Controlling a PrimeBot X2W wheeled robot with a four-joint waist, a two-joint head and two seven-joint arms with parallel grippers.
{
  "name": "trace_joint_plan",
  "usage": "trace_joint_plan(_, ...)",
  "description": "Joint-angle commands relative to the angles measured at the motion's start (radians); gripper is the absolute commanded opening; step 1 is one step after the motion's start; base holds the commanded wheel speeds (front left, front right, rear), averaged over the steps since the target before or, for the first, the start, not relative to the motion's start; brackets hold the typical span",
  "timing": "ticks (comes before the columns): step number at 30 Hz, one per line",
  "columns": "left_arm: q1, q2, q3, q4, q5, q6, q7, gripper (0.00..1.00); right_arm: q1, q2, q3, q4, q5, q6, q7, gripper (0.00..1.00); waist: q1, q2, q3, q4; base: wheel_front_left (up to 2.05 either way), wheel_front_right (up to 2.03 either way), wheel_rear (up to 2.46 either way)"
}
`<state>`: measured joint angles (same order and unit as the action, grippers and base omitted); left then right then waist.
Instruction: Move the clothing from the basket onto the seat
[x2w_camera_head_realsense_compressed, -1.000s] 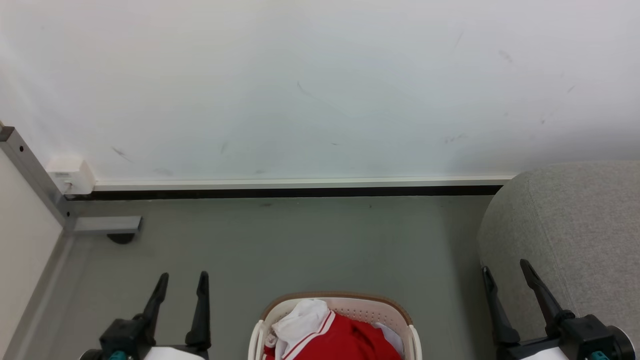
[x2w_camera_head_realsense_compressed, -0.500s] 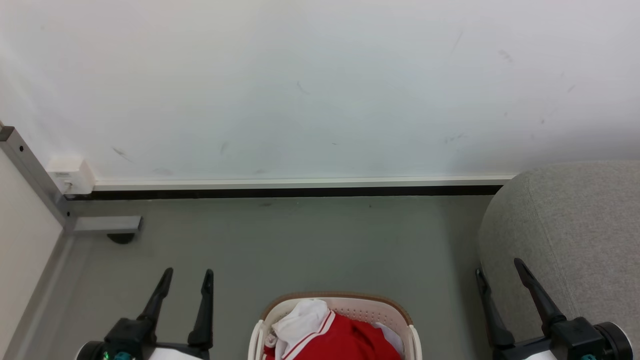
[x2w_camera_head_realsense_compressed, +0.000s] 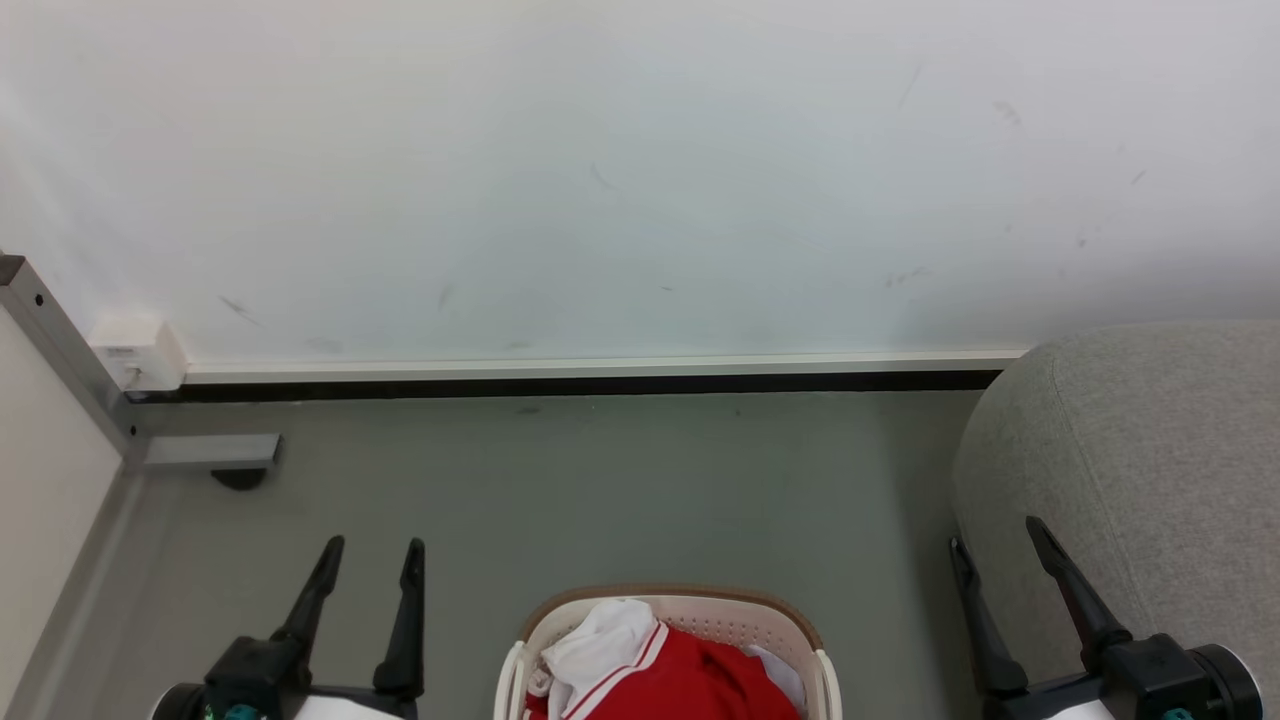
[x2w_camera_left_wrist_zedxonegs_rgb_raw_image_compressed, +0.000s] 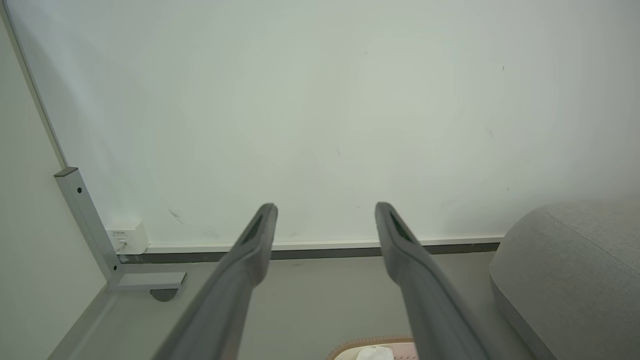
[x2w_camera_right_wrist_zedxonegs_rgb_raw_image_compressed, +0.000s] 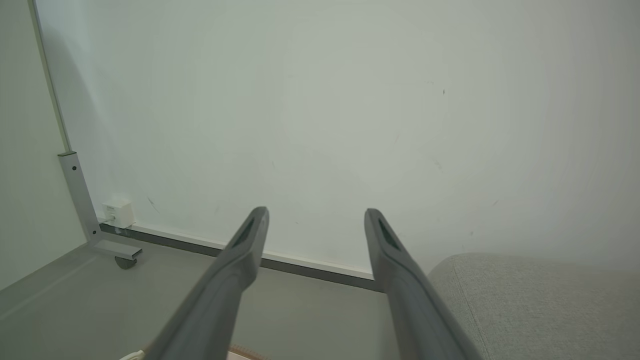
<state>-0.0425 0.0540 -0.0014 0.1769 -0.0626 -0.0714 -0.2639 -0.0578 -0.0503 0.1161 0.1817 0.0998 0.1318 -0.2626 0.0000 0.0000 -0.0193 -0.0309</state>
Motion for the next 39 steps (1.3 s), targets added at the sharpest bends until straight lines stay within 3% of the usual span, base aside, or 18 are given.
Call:
trace_joint_plan(1,-0.001,0.002,0.003,-0.001,0.003,-0.004,-0.001,1.00,0.005,0.000,-0.001,-0.004,0.005,-0.002,-0.003,1.00,0.0000,0.0000,0.000,-0.001,0.00,0.00,0.00)
trace_joint_plan(17,-0.018,-0.001,0.006,0.019,-0.011,-0.018,-0.001,1.00,-0.006,-0.001,0.000,-0.012,0.060,-0.002,-0.003,1.00,0.0000,0.0000,0.035,-0.066,0.00,0.00,0.00)
trace_joint_plan(27,-0.085,0.004,-0.014,0.062,0.007,-0.031,-0.001,1.00,-0.039,-0.001,-0.018,-0.042,0.097,-0.002,-0.003,1.00,0.0000,0.0000,0.136,-0.137,0.00,0.00,0.00)
trace_joint_plan(39,-0.278,0.081,-0.142,0.310,0.054,-0.055,0.000,1.00,-0.115,-0.001,-0.039,-0.086,0.155,-0.002,-0.002,1.00,0.0000,0.0000,0.329,-0.225,0.00,0.00,0.00)
